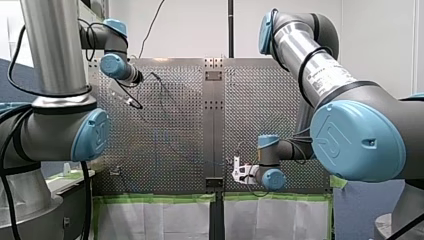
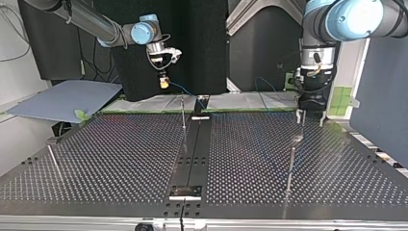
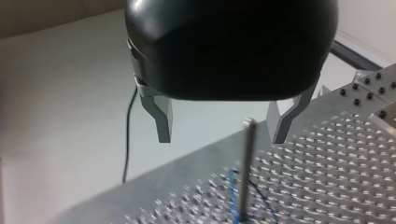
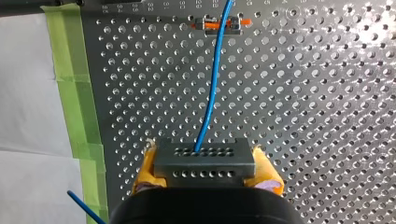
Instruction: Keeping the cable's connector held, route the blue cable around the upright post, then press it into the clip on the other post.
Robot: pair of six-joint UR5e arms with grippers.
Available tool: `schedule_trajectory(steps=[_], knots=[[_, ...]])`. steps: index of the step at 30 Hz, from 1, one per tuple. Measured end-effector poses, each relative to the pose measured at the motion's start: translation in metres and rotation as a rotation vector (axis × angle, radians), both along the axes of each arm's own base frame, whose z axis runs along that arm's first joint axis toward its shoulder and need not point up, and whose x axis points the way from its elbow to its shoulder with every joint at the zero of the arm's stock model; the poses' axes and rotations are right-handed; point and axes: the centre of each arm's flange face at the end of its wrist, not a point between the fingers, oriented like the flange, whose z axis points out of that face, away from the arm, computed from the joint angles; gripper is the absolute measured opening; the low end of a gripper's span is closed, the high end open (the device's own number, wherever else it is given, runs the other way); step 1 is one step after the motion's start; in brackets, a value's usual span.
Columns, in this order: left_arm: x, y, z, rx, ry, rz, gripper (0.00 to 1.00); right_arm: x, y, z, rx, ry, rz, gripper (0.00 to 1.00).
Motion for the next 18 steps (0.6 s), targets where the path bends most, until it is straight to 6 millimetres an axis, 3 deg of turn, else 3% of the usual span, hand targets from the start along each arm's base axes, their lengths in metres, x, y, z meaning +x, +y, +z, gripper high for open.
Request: schedule_trajectory(steps=[8,18], knots=[[0.006,0.007,0.031,0.079,0.007,0.064,0.99,0.002,0.002,0.0,0.001,0.0,0.014,0.0],[0.018,0.011,0.056,0.175,0.058,0.144,0.99,0.006,0.004,0.0,-0.002,0.005,0.033,0.0]])
